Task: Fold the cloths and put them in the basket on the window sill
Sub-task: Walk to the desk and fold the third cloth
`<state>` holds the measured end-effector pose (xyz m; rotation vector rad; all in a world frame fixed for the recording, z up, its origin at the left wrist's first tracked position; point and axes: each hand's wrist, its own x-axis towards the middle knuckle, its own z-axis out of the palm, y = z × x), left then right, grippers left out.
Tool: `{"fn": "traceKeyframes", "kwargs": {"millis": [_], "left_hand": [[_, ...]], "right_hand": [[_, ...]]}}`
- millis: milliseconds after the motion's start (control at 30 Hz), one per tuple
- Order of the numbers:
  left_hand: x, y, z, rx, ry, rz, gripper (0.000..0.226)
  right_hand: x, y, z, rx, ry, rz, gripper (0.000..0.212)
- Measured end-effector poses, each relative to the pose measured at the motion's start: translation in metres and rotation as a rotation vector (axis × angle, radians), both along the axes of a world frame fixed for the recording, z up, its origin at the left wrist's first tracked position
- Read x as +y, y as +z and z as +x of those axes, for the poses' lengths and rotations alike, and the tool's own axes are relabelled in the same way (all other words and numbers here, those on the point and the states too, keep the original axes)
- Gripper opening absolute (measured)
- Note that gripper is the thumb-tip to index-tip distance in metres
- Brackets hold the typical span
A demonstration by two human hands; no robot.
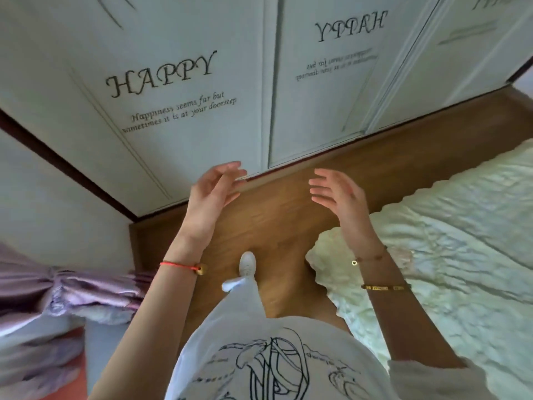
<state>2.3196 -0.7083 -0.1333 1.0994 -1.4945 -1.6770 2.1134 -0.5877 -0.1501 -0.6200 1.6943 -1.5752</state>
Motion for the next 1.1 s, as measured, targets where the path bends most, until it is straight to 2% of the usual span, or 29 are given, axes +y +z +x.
{"fn": "traceKeyframes", "kwargs": {"millis": [267, 467, 733, 967, 1100], "left_hand": [[-0.149, 0.004, -0.180, 0.040, -0.203, 0.097, 0.022], [-0.225, 0.015, -0.329, -0.040, -0.466, 0.005, 0.026], [-0.255, 0.010, -0.524, -0.017, -0.713, 0.064, 0.018], [-0.251, 0.021, -0.716, -0.022, -0.821, 0.061, 0.027], [-0.244, 0.030, -0.827, -0.020, -0.888, -0.012, 0.028]], "right_hand": [[-0.098, -0.006, -0.137, 0.056, -0.241, 0.039, 0.027], [-0.141, -0.003, -0.234, 0.092, -0.478, 0.033, 0.028], [-0.153, -0.007, -0.372, 0.057, -0.780, 0.008, 0.026], [-0.144, 0.001, -0.541, 0.058, -0.921, -0.003, 0.031], [-0.143, 0.014, -0.644, 0.087, -0.941, 0.000, 0.031]]}}
